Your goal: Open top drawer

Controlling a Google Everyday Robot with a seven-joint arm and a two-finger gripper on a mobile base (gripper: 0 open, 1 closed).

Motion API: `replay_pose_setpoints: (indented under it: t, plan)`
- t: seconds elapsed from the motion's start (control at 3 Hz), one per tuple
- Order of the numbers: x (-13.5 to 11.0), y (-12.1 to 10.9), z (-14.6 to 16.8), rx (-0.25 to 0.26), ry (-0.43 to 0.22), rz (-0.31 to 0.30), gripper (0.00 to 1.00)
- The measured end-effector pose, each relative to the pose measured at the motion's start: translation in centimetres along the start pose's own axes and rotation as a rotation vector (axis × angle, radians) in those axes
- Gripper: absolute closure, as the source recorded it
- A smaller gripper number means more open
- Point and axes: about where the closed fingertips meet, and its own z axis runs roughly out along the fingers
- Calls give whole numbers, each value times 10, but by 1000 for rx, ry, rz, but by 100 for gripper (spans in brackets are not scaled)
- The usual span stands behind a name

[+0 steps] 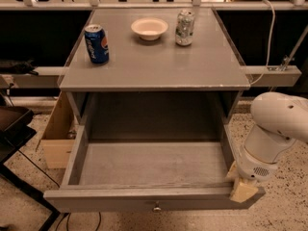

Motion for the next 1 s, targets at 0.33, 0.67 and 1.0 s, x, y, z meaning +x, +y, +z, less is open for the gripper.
replay_pose_setpoints:
  t: [0.33,0.67,1.0]
  plan:
    - [0,0,0,0,0,0,42]
    - [0,0,0,0,0,0,19]
    - [0,0,0,0,0,0,0]
